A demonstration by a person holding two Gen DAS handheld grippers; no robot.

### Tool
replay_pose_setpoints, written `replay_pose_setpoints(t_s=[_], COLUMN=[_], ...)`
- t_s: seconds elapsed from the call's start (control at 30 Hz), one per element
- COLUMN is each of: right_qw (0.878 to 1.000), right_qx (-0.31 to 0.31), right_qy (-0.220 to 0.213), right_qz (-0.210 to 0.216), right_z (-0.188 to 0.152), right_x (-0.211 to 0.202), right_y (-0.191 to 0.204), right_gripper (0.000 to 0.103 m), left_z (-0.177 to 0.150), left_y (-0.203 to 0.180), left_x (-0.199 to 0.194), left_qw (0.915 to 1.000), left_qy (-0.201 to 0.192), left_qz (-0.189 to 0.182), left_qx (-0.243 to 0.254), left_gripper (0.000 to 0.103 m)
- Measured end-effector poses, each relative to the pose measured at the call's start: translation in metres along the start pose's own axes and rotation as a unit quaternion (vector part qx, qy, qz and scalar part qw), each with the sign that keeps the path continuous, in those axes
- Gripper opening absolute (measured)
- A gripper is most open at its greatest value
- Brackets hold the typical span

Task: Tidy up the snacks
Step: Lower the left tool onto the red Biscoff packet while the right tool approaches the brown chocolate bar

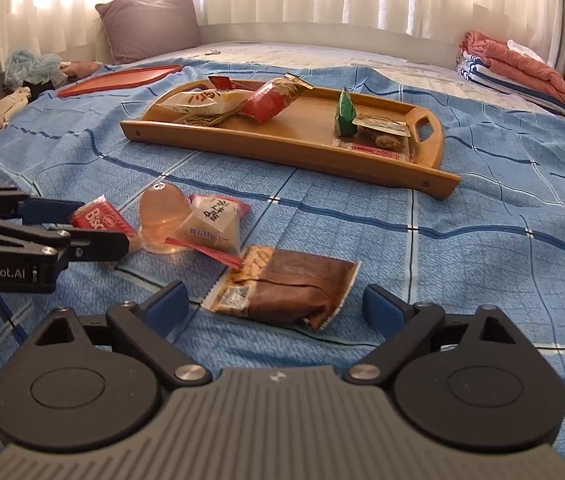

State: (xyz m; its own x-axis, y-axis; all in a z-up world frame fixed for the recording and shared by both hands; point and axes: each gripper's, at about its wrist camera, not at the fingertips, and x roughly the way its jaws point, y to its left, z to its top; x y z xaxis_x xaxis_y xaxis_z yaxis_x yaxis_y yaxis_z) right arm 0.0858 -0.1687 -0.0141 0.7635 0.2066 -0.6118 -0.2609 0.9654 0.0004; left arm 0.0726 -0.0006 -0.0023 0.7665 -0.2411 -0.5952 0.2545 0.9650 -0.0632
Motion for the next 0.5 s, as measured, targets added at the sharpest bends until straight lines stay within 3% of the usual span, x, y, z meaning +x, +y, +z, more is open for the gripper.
replay_pose_setpoints(t_s=[0.13,0.2,0.33,0.43,0.5], right_qw=[1.0,1.0,0.999,0.999,0.999], right_qx=[0.008,0.006,0.018,0.027,0.038], right_qy=[-0.008,-0.014,-0.024,-0.029,-0.032], right_qz=[-0.003,-0.012,-0.013,-0.014,-0.013], right_z=[0.0,0.0,0.0,0.0,0.001], right_x=[0.001,-0.001,-0.005,-0.008,-0.011], right_y=[0.003,0.005,0.004,0.002,0.0], right_gripper=[0.085,0.075,0.07,0.067,0.063], left_z=[-0.001,-0.001,-0.003,-0.003,-0.002], left_y=[-0.001,-0.002,-0.009,-0.017,-0.016], left_x=[0.001,0.002,0.008,0.01,0.009], left_qw=[0.9999,0.9999,0.9993,0.9981,0.9983], left_qy=[-0.003,-0.004,0.005,0.006,0.005], left_qz=[0.006,0.005,0.012,0.02,0.014], left_qx=[0.008,0.012,0.036,0.057,0.056], left_gripper=[0.065,0.067,0.076,0.076,0.069])
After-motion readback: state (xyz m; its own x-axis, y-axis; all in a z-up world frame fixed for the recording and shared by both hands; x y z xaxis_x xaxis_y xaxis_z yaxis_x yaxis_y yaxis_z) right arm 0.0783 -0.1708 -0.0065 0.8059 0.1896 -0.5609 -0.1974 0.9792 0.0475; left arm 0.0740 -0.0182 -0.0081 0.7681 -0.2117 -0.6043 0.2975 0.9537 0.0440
